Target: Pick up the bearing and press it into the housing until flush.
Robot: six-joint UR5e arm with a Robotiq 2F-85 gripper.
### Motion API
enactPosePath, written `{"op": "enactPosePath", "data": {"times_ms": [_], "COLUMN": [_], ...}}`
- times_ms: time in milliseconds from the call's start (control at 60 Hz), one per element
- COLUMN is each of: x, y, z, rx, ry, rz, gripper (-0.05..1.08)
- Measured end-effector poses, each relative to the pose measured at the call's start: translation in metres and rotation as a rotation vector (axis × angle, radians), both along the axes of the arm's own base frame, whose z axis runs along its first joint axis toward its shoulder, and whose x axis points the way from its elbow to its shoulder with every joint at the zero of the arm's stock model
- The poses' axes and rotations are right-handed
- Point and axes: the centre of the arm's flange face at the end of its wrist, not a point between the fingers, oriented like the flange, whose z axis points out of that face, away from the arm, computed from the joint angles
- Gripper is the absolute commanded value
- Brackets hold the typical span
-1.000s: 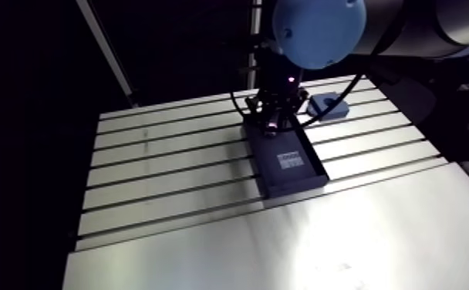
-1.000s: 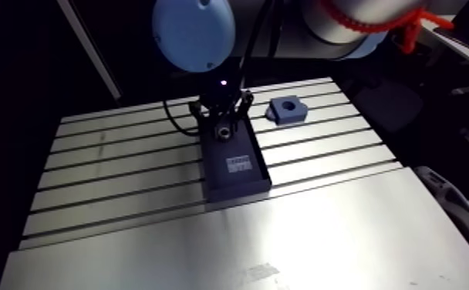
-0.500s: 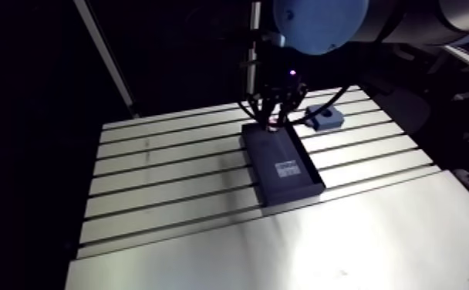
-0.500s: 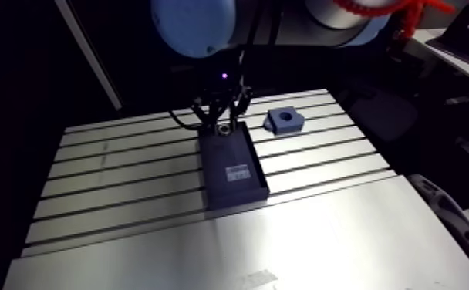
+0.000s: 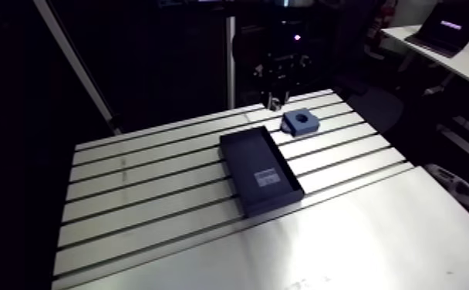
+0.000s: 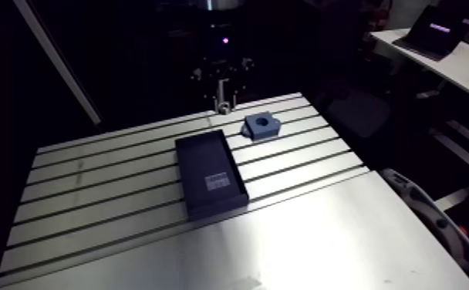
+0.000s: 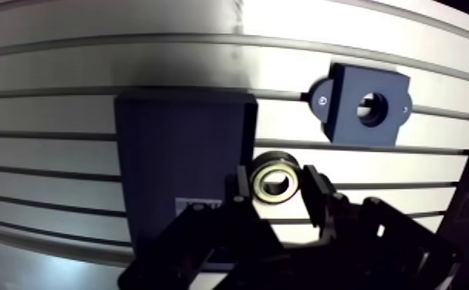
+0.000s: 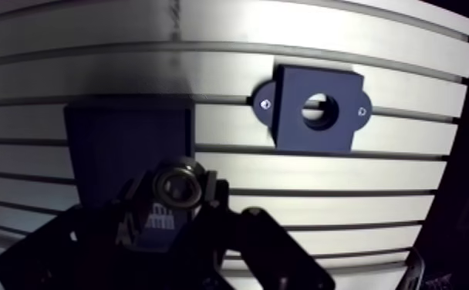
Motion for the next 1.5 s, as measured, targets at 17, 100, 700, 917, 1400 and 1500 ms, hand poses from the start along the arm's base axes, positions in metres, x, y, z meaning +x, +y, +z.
{"op": "enactPosePath", "data": {"times_ms": [17, 100, 700, 917, 1400, 1500], "x": [-0.001, -0.004, -0.011, -0.011, -0.015, -0.017], "y": [0.003, 0.017, 0.092, 0.101, 0.106, 0.107], "z": [0.002, 0.008, 0.001, -0.009, -0.043, -0.052], "rx": [0.001, 0.003, 0.023, 0.015, 0.0, -0.002], "ry": [0.001, 0.006, 0.049, 0.049, 0.018, 0.011], "rz": [-0.002, -0.013, -0.04, -0.048, -0.056, -0.056], "gripper": [1.07, 1.07, 1.08, 1.08, 1.08, 1.08]}}
